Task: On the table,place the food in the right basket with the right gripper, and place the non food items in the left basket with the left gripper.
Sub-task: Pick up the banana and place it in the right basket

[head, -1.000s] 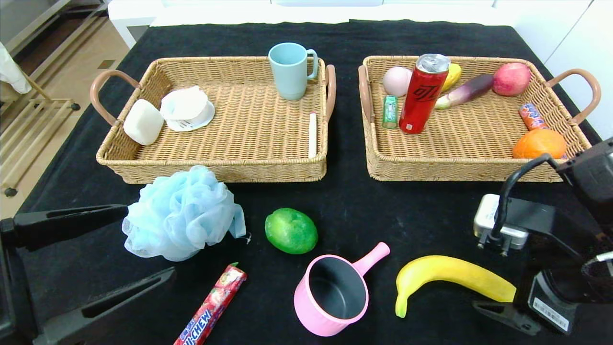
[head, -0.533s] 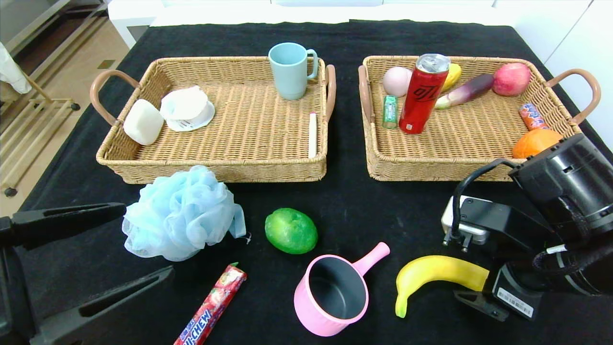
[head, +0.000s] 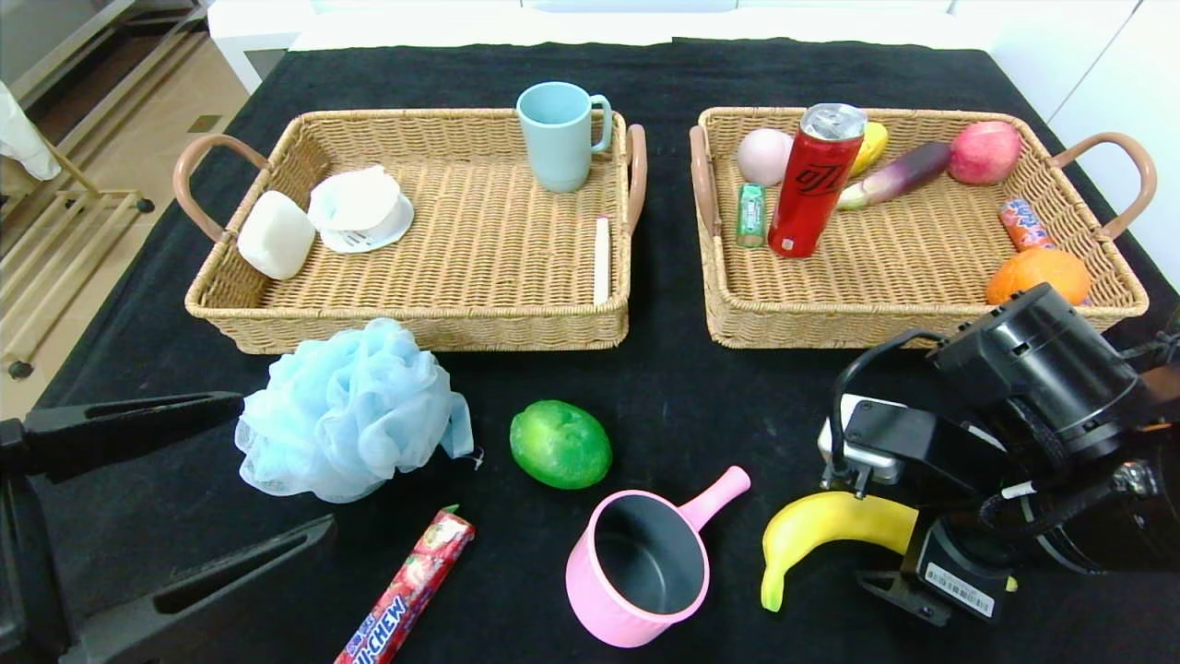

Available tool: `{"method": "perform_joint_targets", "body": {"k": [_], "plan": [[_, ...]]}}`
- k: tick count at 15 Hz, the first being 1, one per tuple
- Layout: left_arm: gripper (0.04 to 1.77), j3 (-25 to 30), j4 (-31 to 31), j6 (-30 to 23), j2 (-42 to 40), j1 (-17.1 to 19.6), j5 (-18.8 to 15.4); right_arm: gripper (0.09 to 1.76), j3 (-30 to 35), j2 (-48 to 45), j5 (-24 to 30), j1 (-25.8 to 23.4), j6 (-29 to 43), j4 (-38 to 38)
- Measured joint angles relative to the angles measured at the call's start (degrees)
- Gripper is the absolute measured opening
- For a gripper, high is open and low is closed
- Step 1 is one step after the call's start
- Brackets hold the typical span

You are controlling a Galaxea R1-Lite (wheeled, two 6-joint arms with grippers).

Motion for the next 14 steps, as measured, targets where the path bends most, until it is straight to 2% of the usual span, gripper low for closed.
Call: {"method": "perform_joint_targets", "body": {"k": [2,6,10,14], "plan": [[1.72,-0.01,0.00,0.00,-0.02,0.00,0.02,1.70,0.02,0.59,-0.02,0.07,0.12,-0.09],[1.72,-0.11,0.00,0.00,-0.04,0.00,0.02,1.08,0.27,1.11,-0.18,0.18,0.21,-0.09],[1.72,-0.17,0.00,0.00,-0.12,0.00,0.07,0.64,0.40,1.07,-0.29,0.18,0.30,-0.05],[1.72,-0.23,0.00,0.02,-0.17,0.02,0.11,0.64,0.44,0.98,-0.29,0.18,0.32,-0.02]]}}
